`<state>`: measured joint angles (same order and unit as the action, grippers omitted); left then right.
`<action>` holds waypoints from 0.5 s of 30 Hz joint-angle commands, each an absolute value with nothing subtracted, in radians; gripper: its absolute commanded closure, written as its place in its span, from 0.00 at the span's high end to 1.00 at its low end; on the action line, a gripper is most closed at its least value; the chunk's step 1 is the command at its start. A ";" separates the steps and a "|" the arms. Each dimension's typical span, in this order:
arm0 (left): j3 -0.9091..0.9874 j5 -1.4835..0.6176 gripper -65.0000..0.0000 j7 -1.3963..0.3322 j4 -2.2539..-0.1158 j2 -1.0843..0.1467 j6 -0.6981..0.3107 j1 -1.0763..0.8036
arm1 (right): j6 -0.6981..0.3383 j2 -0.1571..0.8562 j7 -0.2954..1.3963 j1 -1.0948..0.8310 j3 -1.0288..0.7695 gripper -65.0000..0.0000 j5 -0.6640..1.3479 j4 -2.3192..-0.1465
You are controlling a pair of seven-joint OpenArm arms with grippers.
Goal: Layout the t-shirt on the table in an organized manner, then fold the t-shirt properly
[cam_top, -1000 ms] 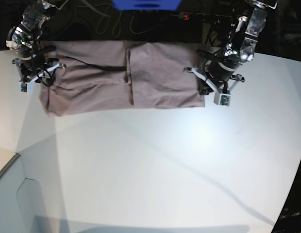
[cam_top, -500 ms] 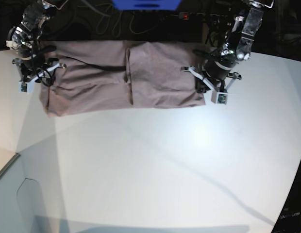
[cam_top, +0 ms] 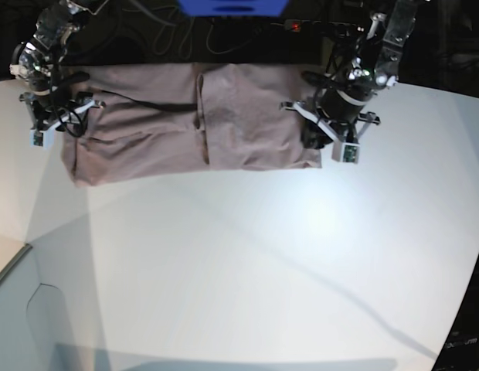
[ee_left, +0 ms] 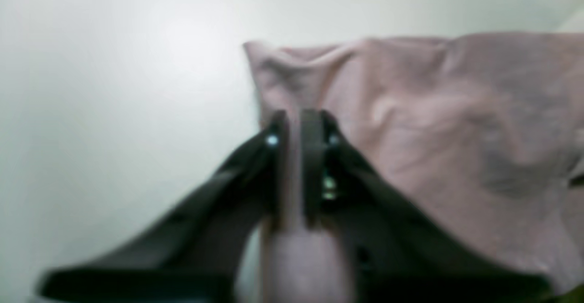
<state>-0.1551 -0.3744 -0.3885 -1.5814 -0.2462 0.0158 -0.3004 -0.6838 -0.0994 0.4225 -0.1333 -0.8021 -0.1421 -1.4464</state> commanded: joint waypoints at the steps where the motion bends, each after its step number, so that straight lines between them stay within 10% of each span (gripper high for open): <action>1: -0.154 -0.378 0.24 -0.369 -1.606 -0.249 0.012 -0.303 | -0.698 -0.091 0.401 -0.128 -0.803 0.42 -0.125 -1.465; 7: -0.153 -0.378 0.54 -0.369 -1.613 -0.248 0.012 -0.329 | -0.698 -0.091 0.401 -0.128 -0.803 0.42 -0.125 -1.465; 15: 0.012 -0.378 0.57 -0.367 -1.563 -0.188 0.004 -0.377 | -0.698 -0.091 0.401 -0.128 -0.803 0.42 -0.125 -1.468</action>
<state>0.0147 -0.3752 -0.3847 -1.5482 -0.1890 0.0124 -0.3775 -0.6838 -0.0998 0.4229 -0.1337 -0.8021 -0.1421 -1.4475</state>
